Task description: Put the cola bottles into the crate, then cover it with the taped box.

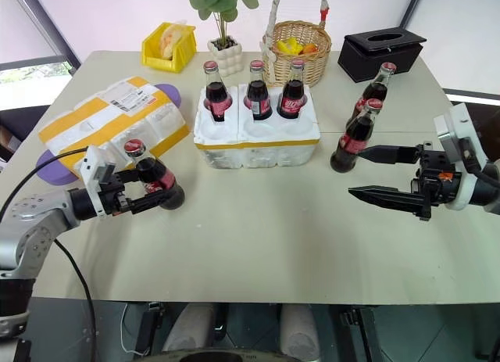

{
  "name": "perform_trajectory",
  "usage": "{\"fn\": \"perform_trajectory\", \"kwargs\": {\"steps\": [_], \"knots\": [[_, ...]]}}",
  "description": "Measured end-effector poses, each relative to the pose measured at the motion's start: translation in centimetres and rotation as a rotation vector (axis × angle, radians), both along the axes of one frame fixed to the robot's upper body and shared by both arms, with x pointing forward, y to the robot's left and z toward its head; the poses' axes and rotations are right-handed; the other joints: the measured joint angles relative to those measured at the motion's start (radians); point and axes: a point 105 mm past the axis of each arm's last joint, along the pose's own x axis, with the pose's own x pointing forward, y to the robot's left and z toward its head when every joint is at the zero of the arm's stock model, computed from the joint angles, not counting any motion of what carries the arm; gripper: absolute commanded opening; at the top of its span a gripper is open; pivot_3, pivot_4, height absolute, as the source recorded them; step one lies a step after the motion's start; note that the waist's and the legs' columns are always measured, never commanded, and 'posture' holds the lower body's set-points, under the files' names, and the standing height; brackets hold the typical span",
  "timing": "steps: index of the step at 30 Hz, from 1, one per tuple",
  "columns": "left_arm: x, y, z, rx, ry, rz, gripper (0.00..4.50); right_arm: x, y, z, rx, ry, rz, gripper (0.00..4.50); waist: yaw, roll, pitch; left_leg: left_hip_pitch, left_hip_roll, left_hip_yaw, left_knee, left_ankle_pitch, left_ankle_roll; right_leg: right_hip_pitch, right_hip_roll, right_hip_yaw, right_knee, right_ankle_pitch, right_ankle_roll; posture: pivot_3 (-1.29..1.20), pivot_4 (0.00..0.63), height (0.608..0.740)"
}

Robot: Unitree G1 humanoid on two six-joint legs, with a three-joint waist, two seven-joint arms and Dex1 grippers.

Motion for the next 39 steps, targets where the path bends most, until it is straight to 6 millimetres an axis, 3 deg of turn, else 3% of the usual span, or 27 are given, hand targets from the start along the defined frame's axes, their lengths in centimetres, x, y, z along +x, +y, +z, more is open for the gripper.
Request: {"fn": "perform_trajectory", "kwargs": {"steps": [1, 4, 6, 15, 18, 27, 31, 35, 39], "knots": [[0.0, -0.1, 0.1, -0.001, -0.003, -0.006, 4.44, 0.0, 0.0, 0.0, 0.001, -0.001, 0.000, 4.50, 0.000, 0.000, 0.000, 0.000, 0.000, 0.000, 0.000, 0.000, 0.000, 0.000, 0.000, 0.000, 0.000, 0.000, 0.000, 0.00, 0.150, 0.740], [0.0, -0.4, 0.2, -0.011, -0.005, -0.025, 3.69, 0.2, 0.3, -0.2, 0.006, 0.008, 0.001, 4.50, 0.000, 0.000, 0.000, 0.000, 0.000, 0.000, 0.000, 0.000, 0.000, 0.000, 0.000, 0.000, 0.000, 0.000, 0.000, 0.00, 0.150, 0.740], [0.2, -0.6, 0.5, -0.023, -0.016, -0.026, 2.80, 0.3, 0.3, -0.3, 0.013, 0.010, -0.002, 4.50, 0.000, 0.000, 0.000, 0.000, 0.000, 0.000, 0.000, 0.000, 0.000, 0.000, 0.000, 0.000, 0.000, 0.000, 0.000, 0.00, 0.150, 0.740], [0.5, -0.8, 0.8, -0.028, 0.013, -0.025, 2.79, 0.4, 0.7, -0.3, 0.037, 0.003, -0.010, 4.50, 0.001, 0.000, 0.000, 0.000, 0.000, 0.000, 0.000, 0.000, 0.000, 0.000, 0.000, 0.000, -0.001, 0.000, 0.000, 0.00, 0.150, 0.740], [0.5, -1.1, 1.8, -0.042, 0.039, -0.064, 2.79, 0.5, 0.8, -0.5, 0.040, 0.010, -0.012, 4.50, 0.000, -0.003, 0.002, -0.001, 0.000, -0.001, 0.000, 0.000, 0.000, 0.000, 0.001, -0.001, -0.001, 0.000, 0.000, 0.00, 0.150, 0.740], [2.1, -2.9, 11.4, -0.001, -0.138, -0.223, 2.79, 0.6, 1.1, -0.7, 0.038, 0.009, -0.015, 4.50, 0.000, -0.005, 0.003, -0.003, 0.001, -0.001, -0.001, 0.000, 0.000, -0.001, 0.001, -0.002, -0.002, 0.000, 0.001, 0.00, 0.150, 0.740], [3.6, -4.1, 13.8, 0.000, -0.173, -0.260, 2.79, 0.6, 1.2, -0.9, 0.043, 0.008, -0.017, 4.50, -0.001, -0.005, 0.003, -0.003, 0.001, -0.001, -0.001, 0.000, 0.000, -0.001, 0.002, -0.002, -0.003, 0.000, 0.001, 0.00, 0.150, 0.740], [6.0, -5.0, 14.4, 0.007, -0.186, -0.263, 2.79, 0.6, 1.4, -1.2, 0.055, 0.009, -0.021, 4.50, -0.002, -0.005, 0.003, -0.003, 0.000, -0.001, -0.001, 0.000, 0.000, -0.001, 0.002, -0.002, -0.003, 0.000, 0.001, 0.00, 0.150, 0.740], [8.4, -6.1, 13.1, -0.002, -0.153, -0.260, 2.79, 0.5, 1.6, -1.5, 0.055, 0.009, -0.028, 4.50, -0.002, -0.005, 0.003, -0.004, 0.000, -0.001, -0.001, 0.000, 0.000, -0.001, 0.002, -0.002, -0.003, 0.002, 0.004, 0.00, 0.150, 0.740]]}}
